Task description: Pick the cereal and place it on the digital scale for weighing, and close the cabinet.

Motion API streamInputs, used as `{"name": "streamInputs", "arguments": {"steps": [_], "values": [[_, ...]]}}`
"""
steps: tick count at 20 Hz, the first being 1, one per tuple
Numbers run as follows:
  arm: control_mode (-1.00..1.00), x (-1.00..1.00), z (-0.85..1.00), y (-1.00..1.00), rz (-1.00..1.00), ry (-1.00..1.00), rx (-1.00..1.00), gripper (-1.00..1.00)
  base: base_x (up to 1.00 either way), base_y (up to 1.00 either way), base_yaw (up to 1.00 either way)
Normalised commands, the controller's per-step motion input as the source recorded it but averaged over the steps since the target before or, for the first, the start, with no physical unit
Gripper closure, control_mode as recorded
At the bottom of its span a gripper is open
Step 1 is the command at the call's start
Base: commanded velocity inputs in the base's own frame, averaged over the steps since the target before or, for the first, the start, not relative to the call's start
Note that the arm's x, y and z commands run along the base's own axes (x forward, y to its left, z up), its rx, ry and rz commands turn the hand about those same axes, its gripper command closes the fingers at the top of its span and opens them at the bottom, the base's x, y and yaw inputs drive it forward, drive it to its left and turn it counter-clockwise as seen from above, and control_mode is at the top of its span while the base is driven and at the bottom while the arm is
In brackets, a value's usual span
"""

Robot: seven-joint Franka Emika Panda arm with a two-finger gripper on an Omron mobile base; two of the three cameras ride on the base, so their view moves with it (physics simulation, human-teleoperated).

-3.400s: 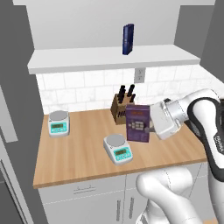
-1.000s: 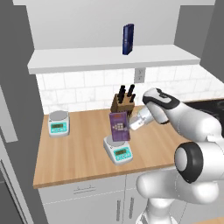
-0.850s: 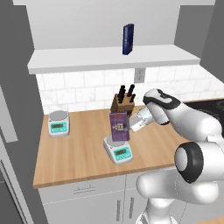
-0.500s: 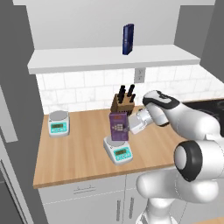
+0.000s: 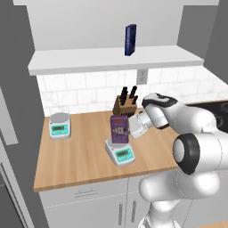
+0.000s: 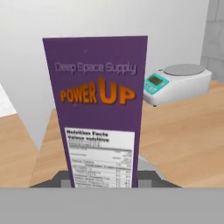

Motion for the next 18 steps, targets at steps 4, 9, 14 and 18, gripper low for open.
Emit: {"name": "streamInputs", "arguments": {"steps": [4, 9, 14, 18], "values": [[-1.00, 0.09, -0.31, 0.00, 0.02, 0.00, 0.00, 1.00, 0.00, 0.00, 0.00], [-1.00, 0.08, -0.29, 0.00, 0.01, 0.00, 0.00, 1.00, 0.00, 0.00, 0.00], [-1.00, 0.00, -0.20, 0.00, 0.01, 0.00, 0.00, 1.00, 0.00, 0.00, 0.00], [-1.00, 0.00, -0.16, 0.00, 0.00, -0.02, 0.00, 1.00, 0.00, 0.00, 0.00]]}}
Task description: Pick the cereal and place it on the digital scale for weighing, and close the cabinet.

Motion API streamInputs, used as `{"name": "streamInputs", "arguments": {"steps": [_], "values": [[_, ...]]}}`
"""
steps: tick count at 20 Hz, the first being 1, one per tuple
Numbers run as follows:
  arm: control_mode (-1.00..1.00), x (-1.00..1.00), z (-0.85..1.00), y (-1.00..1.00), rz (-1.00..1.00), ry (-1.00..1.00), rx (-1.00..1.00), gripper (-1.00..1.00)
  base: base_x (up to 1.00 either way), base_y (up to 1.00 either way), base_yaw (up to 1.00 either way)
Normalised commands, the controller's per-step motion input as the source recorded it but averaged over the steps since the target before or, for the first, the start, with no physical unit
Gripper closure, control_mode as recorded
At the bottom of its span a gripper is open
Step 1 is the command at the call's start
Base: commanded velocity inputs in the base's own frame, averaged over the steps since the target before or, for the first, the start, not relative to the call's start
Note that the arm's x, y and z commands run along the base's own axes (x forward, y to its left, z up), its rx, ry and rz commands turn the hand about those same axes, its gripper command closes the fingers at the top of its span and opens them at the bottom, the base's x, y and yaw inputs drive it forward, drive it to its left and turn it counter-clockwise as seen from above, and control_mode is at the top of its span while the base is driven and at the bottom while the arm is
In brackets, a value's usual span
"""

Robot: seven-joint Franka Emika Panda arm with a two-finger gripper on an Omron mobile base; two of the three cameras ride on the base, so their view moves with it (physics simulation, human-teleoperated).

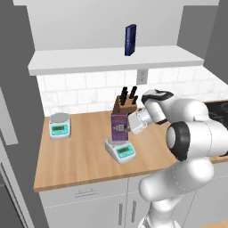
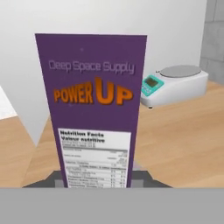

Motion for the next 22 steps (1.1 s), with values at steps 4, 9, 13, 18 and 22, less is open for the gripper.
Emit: {"name": "streamInputs", "arguments": {"steps": [4, 9, 13, 18, 22], "values": [[-1.00, 0.00, 0.00, 0.07, 0.00, -0.13, 0.00, 1.00, 0.00, 0.00, 0.00], [-1.00, 0.00, 0.00, 0.10, 0.00, -0.11, 0.00, 1.00, 0.00, 0.00, 0.00], [-1.00, -0.02, -0.04, 0.02, 0.00, -0.01, 0.00, 1.00, 0.00, 0.00, 0.00], [-1.00, 0.00, -0.16, 0.01, 0.00, 0.00, 0.00, 1.00, 0.00, 0.00, 0.00], [-1.00, 0.00, -0.23, 0.01, 0.00, 0.00, 0.00, 1.00, 0.00, 0.00, 0.00]]}}
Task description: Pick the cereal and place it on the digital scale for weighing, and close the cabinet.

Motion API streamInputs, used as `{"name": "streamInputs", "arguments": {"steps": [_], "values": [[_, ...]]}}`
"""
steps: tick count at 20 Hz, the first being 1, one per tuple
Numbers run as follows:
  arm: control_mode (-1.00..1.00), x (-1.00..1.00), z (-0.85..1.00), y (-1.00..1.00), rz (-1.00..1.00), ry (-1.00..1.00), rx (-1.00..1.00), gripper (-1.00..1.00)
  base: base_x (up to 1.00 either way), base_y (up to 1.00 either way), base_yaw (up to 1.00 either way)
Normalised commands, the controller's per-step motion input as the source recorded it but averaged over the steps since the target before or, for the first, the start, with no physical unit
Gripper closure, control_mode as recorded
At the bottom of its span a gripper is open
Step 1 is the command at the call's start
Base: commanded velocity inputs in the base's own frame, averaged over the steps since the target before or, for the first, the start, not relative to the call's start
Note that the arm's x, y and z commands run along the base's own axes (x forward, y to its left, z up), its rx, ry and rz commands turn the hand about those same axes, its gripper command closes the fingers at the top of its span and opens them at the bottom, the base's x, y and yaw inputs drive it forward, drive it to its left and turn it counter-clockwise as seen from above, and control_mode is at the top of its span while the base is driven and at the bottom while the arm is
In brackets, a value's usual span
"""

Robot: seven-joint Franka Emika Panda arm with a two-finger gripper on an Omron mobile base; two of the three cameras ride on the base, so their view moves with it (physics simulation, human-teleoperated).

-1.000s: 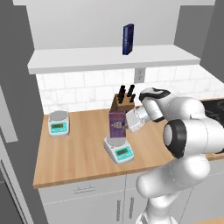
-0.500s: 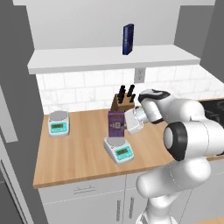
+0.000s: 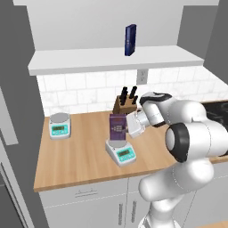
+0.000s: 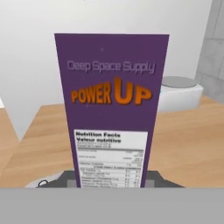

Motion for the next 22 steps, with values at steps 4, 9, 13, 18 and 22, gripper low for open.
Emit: {"name": "streamInputs", "arguments": {"steps": [4, 9, 13, 18, 22], "values": [[-1.00, -0.04, -0.14, 0.00, 0.00, 0.00, 0.00, 1.00, 0.00, 0.00, 0.00], [-1.00, -0.28, 0.00, 0.00, 0.00, 0.00, 0.00, 1.00, 0.00, 0.00, 0.00], [-1.00, -0.31, 0.00, 0.00, 0.00, -0.03, 0.00, 1.00, 0.00, 0.00, 0.00], [-1.00, -0.07, -0.05, 0.11, 0.00, -0.04, 0.00, 1.00, 0.00, 0.00, 0.00], [-1.00, 0.00, -0.08, 0.14, 0.00, -0.02, 0.00, 1.00, 0.00, 0.00, 0.00]]}}
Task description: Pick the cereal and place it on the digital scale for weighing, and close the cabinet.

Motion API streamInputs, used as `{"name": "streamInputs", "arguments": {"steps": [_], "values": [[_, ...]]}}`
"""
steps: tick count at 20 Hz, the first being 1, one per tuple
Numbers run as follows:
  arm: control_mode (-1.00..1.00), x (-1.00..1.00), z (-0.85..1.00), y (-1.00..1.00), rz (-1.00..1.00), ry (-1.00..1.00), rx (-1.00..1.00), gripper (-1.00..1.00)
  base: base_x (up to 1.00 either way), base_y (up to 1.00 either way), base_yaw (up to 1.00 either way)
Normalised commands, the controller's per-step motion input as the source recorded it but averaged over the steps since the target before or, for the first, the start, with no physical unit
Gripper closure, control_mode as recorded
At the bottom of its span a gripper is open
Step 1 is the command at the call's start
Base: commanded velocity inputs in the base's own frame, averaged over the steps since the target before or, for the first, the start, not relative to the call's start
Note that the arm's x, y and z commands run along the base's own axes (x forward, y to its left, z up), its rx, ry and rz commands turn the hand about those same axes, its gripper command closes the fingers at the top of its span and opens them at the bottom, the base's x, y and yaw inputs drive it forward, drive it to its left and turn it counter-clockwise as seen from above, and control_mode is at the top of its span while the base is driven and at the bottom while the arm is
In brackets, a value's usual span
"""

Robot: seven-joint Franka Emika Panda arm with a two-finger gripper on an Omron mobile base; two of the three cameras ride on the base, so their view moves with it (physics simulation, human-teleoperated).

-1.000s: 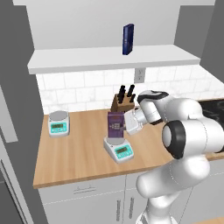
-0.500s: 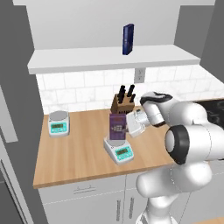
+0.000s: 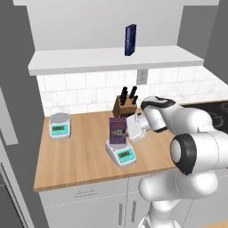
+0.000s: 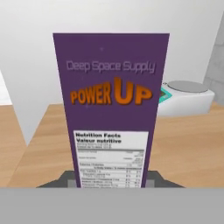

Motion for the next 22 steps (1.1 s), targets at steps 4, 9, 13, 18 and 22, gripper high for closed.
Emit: {"name": "streamInputs", "arguments": {"steps": [4, 9, 13, 18, 22], "values": [[-1.00, 0.00, -0.01, 0.01, 0.00, 0.00, 0.00, 1.00, 0.00, 0.00, 0.00], [-1.00, 0.00, 0.00, 0.00, 0.00, 0.00, 0.00, -1.00, 0.00, 0.00, 0.00], [-1.00, 0.00, 0.00, 0.00, 0.00, 0.00, 0.00, -1.00, 0.00, 0.00, 0.00], [-1.00, 0.00, 0.00, 0.00, 0.00, 0.00, 0.00, -1.00, 0.00, 0.00, 0.00], [-1.00, 0.00, 0.00, 0.00, 0.00, 0.00, 0.00, -1.00, 0.00, 0.00, 0.00]]}}
